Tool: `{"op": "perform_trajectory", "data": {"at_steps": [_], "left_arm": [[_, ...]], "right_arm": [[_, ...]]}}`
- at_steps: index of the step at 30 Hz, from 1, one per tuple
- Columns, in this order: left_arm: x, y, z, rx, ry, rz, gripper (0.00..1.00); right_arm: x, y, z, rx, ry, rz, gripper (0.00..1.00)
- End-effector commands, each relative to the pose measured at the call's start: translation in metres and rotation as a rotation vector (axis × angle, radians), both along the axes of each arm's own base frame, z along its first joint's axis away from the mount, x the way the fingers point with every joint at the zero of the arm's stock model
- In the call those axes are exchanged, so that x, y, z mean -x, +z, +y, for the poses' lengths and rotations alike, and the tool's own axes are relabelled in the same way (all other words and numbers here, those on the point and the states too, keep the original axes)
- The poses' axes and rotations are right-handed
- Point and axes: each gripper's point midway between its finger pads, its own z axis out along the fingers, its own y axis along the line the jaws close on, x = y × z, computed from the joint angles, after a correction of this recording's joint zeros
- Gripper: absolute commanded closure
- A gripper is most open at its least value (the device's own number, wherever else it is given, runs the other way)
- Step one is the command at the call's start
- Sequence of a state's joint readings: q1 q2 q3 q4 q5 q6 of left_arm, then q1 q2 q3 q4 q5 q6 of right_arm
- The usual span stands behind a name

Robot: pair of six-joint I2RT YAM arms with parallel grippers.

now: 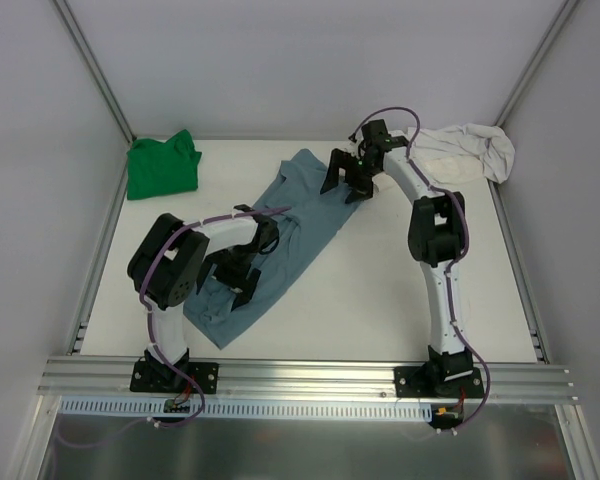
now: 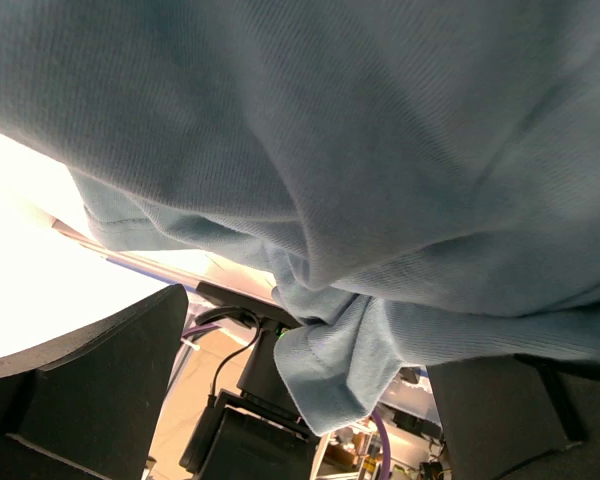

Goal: Fold and stack the t-shirts
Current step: Rotate the tshirt 90 degrees

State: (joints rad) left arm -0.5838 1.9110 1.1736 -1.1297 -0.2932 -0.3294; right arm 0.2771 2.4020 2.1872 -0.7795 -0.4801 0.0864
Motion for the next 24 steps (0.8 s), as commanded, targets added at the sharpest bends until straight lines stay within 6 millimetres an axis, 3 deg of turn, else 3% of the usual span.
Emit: {"op": "perform_trajectory", "data": {"at_steps": [1,2,9,16,24], "left_arm": [[-0.006,0.002,-0.012,0.041,0.0,-0.013,0.01],[-0.008,0.002,-0.013,0.044,-0.003,-0.017,0.01],[-0.013,0.007,-0.016,0.049,-0.01,-0.025,0.01],[-0.004,0.009,-0.026,0.111,0.02,0.008,0.01],[0.016,-0.013,-0.02,0.117,0.034,0.057,0.01]], "right_arm": [[-0.006,-0.01,0.011,-0.017,-0.004,0.012,0.01],[-0.005,-0.022,0.011,-0.014,-0.006,0.037,0.01],[-0.001,-0.044,0.012,0.043,-0.014,0.075,0.01],[-0.016,-0.046,0.012,0.091,-0.026,0.045,0.01],[-0.029,-0.04,0.02,0.048,-0.051,0.019,0.01]]}}
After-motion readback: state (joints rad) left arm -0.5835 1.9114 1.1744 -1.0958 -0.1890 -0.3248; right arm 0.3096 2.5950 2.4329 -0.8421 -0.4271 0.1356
